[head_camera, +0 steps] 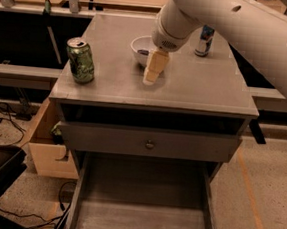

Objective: Pick rxbar blueberry from white bowl and place on counter

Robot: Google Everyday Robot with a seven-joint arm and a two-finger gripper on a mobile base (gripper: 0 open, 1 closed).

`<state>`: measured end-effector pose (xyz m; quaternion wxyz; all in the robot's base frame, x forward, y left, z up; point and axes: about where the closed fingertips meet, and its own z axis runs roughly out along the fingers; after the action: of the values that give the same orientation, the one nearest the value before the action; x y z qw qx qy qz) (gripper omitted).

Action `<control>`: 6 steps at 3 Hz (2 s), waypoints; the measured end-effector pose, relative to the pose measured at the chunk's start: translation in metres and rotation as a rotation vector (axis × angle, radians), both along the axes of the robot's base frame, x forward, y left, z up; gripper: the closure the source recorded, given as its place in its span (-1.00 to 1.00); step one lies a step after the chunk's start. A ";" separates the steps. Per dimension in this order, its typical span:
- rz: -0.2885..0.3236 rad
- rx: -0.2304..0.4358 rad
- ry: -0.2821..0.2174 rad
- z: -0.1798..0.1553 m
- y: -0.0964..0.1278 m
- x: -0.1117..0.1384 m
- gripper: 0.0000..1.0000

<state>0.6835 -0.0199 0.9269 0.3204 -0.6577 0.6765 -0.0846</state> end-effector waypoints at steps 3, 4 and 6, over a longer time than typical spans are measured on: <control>0.048 -0.008 0.051 -0.026 0.015 0.018 0.23; 0.054 -0.012 0.052 -0.028 0.016 0.021 0.58; 0.061 -0.026 0.040 -0.024 0.013 0.028 -0.42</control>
Offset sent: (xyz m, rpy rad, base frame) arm 0.0221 0.0134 -0.0277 -0.0059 0.0594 0.0498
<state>0.7112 -0.0068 0.9034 0.3007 -0.6838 0.6611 -0.0705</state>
